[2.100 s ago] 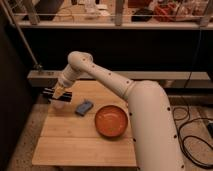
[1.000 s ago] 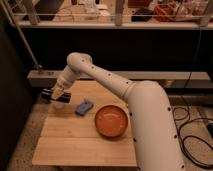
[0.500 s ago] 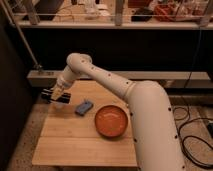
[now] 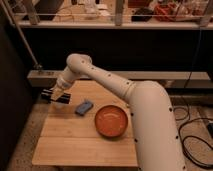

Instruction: Place the eraser in the ceramic cup

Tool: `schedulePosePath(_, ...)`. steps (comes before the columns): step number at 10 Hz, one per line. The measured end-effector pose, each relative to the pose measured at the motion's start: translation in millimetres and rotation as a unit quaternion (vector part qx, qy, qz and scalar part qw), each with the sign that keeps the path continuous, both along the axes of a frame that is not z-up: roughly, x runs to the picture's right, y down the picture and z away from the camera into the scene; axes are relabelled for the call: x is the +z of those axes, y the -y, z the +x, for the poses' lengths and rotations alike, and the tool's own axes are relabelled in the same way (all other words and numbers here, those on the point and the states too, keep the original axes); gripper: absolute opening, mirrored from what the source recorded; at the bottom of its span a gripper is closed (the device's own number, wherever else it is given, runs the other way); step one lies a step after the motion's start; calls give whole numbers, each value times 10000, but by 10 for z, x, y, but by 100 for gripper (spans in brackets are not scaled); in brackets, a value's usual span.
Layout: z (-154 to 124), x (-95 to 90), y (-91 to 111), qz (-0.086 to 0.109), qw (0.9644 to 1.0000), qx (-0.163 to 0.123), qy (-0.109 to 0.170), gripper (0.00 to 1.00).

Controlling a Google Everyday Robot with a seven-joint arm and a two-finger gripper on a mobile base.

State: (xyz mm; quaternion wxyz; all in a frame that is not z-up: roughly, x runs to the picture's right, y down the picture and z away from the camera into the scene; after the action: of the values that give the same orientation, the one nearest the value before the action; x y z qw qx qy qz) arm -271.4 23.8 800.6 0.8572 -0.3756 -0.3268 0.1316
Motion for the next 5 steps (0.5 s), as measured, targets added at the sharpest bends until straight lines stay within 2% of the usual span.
schedulePosePath(5, -5, -7, -20, -11, 10000, 31, -20, 3)
